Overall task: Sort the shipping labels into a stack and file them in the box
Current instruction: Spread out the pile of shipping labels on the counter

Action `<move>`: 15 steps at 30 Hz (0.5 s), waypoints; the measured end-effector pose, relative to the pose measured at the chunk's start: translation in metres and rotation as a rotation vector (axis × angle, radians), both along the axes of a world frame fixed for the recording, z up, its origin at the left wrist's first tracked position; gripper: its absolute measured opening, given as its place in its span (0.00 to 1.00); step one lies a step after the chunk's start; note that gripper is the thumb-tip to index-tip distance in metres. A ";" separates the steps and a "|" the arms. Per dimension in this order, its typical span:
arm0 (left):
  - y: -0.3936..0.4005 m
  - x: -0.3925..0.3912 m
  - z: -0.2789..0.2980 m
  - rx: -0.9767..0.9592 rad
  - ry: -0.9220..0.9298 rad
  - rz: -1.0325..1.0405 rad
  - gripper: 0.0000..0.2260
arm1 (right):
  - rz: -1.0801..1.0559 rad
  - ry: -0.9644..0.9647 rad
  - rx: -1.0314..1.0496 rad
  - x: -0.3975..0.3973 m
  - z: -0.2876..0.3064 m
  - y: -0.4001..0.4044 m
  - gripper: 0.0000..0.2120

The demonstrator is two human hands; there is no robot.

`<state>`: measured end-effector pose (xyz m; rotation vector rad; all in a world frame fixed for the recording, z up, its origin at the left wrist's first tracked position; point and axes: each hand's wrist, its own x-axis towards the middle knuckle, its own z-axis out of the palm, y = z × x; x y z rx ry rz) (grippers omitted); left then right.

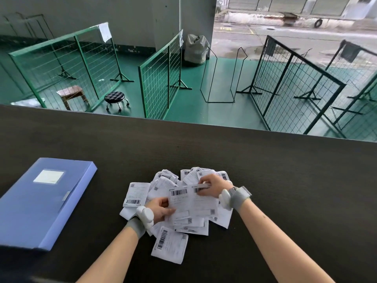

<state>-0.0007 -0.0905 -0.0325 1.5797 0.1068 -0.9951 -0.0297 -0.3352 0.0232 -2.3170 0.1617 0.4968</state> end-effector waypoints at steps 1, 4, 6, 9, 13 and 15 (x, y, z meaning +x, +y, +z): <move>-0.003 -0.002 0.004 -0.050 0.013 -0.016 0.17 | 0.018 -0.013 -0.008 0.005 0.001 0.009 0.10; -0.007 -0.005 0.014 -0.144 0.027 -0.053 0.16 | 0.042 -0.080 -0.056 0.015 -0.007 0.033 0.10; -0.006 -0.003 0.017 -0.135 0.008 -0.050 0.16 | 0.028 -0.123 -0.042 0.017 -0.017 0.044 0.10; -0.006 -0.001 0.016 -0.066 -0.064 -0.025 0.16 | -0.019 -0.171 -0.023 0.013 -0.025 0.052 0.16; -0.007 0.002 0.008 0.048 -0.259 0.103 0.13 | -0.290 -0.195 0.040 0.006 -0.031 0.043 0.37; -0.009 0.003 0.007 0.072 -0.339 0.177 0.15 | -0.359 -0.017 0.347 -0.001 -0.036 0.032 0.34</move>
